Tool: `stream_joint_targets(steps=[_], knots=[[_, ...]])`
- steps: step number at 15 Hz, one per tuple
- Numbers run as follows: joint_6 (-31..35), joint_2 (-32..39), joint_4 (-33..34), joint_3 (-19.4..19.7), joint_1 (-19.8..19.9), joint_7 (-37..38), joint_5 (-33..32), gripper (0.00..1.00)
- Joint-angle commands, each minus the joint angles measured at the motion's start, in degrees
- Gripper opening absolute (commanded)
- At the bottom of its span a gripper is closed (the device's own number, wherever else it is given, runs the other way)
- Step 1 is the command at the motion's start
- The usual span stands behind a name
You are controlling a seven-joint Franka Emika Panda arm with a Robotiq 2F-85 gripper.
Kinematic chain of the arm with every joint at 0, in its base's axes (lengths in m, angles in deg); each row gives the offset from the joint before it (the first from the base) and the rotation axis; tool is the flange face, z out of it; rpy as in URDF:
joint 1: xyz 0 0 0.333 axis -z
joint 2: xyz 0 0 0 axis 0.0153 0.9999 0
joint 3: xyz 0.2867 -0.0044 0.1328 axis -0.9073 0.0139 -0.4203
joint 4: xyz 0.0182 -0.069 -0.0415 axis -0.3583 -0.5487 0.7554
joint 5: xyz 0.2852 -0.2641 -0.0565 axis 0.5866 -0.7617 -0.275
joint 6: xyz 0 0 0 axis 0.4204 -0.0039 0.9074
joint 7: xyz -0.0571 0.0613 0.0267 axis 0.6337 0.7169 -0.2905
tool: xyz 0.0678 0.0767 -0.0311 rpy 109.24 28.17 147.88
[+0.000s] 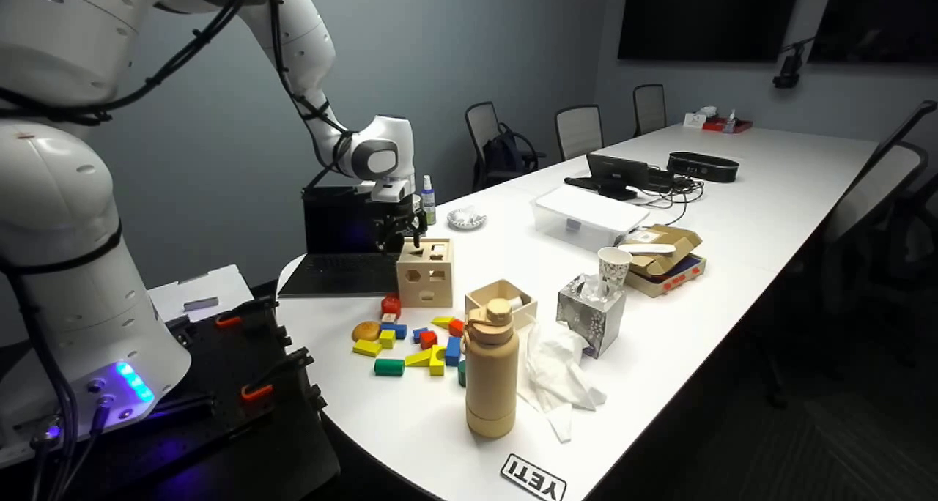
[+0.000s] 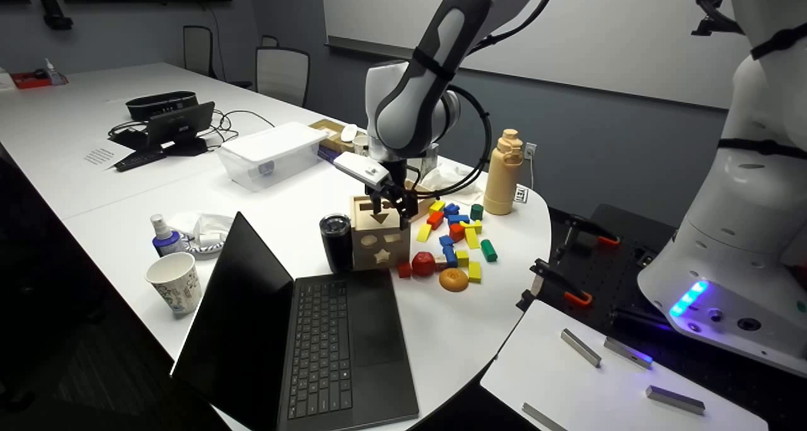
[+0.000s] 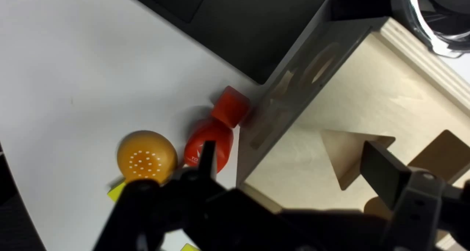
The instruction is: Slide the lid on top of the wooden box to the left.
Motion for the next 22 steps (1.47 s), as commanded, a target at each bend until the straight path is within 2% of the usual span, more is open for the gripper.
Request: stream_joint_targets(steps=[1,9,22], knots=[[-1.3,1.8,2.9,1.4,-2.1,3.1,-1.7,1.0],[-2.5,4.2,4.8,1.0,-2.1,2.6,-1.3,1.0],[-3.4,3.9,4.7,-1.6,-0.5,0.5,0.0,1.0]])
